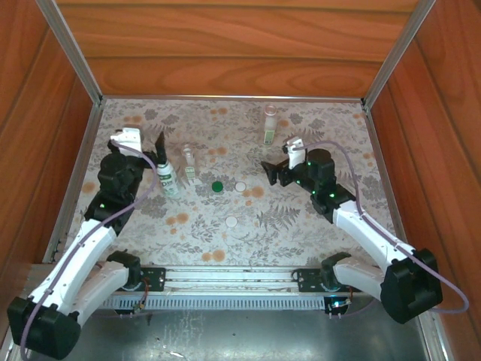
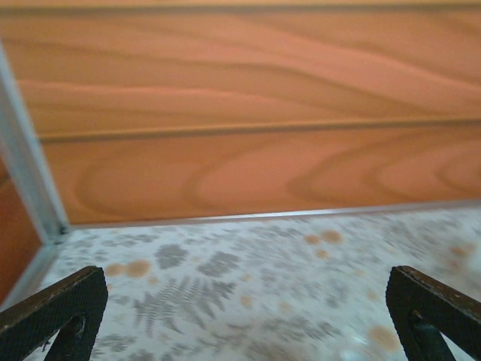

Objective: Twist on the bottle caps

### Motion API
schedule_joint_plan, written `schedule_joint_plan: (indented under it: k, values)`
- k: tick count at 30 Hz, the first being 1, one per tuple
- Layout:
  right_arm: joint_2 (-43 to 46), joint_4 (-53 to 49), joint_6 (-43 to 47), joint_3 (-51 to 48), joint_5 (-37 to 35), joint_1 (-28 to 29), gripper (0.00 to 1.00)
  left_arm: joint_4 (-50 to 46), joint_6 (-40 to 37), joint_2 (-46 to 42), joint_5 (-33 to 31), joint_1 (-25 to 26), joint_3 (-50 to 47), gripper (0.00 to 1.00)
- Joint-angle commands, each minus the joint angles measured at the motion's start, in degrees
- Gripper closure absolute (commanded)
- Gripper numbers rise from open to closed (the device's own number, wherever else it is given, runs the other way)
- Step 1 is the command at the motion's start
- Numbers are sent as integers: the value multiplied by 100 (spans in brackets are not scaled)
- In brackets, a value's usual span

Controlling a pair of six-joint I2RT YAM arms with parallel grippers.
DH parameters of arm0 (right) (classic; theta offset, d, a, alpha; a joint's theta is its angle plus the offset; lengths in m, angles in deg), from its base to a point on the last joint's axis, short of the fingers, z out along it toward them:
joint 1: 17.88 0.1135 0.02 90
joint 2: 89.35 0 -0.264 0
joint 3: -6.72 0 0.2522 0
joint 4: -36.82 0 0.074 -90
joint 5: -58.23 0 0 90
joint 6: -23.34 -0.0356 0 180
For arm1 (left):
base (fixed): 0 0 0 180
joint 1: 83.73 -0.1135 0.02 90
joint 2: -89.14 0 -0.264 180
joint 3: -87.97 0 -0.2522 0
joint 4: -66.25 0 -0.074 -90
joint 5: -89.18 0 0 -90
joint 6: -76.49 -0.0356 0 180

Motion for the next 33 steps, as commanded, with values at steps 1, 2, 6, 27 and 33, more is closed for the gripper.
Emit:
schedule_joint_plan:
  k: [1, 2, 6, 27, 33]
  values:
    - [6, -38, 530, 324, 801, 635, 0, -735, -124, -204, 146, 305, -108, 0]
    - [-36, 10, 620, 411, 889, 836, 0, -760, -44, -282, 221, 308, -192, 0]
    - [-381, -31, 868, 858, 1156, 1475, 0, -765, 46, -510, 310, 302, -522, 0]
    - [-1139, 17, 1066, 1443, 1032, 2144, 0, 346, 872, 659, 373, 7, -1327, 5]
    - [-1156, 23, 1034, 1413, 966, 2150, 0, 625, 1017, 797, 375, -94, -1570, 10]
